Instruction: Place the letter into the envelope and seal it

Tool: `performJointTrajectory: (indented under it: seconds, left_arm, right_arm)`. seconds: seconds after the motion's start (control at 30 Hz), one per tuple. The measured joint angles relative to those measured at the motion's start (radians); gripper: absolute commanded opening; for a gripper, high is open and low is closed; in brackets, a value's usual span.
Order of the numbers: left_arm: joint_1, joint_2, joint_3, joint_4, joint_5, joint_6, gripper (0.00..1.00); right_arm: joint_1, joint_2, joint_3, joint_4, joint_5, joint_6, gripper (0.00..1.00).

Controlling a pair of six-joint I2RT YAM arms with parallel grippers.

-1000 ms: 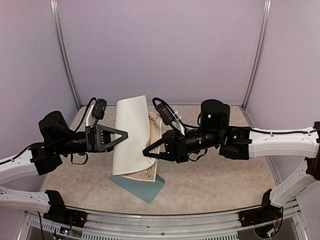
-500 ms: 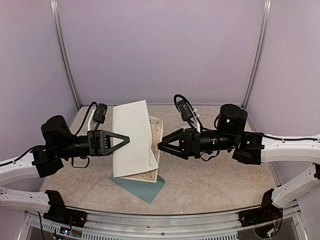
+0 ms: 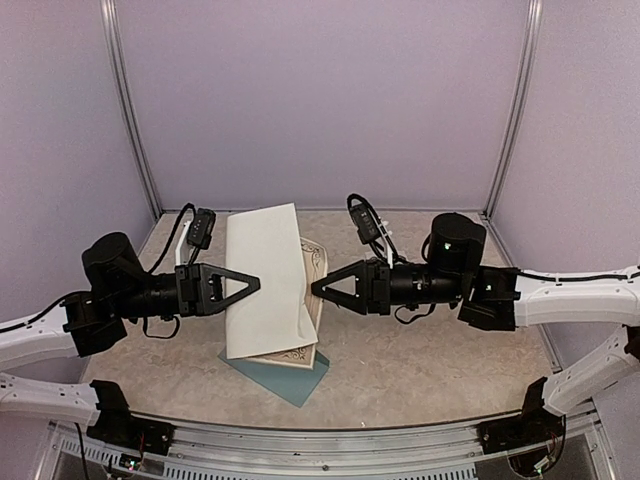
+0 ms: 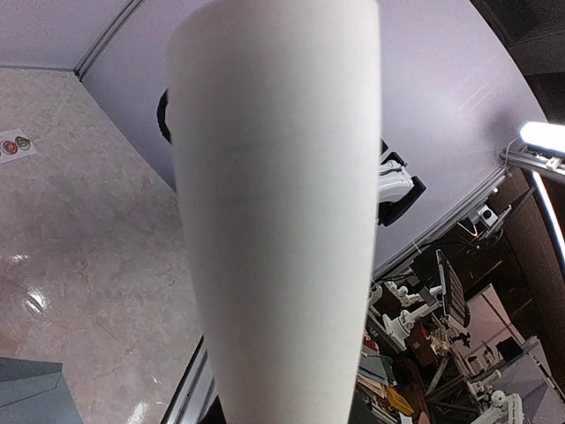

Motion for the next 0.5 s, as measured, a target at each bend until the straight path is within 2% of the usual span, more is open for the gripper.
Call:
performJointTrajectory:
  seconds: [0.07,0.5]
  left_arm:
    - [-0.005,0.000,-0.001,0.000,0.000,0.003,0.24]
    - [-0.011,0.015,0.003,-0.108,0.005,0.078,0.26]
  right_arm:
    - [0.000,0.017,0.000,0.011,-0.005,0.006,0.00]
    - [-0.001,0.049,0.009,0.034,-0.036,0.013,0.00]
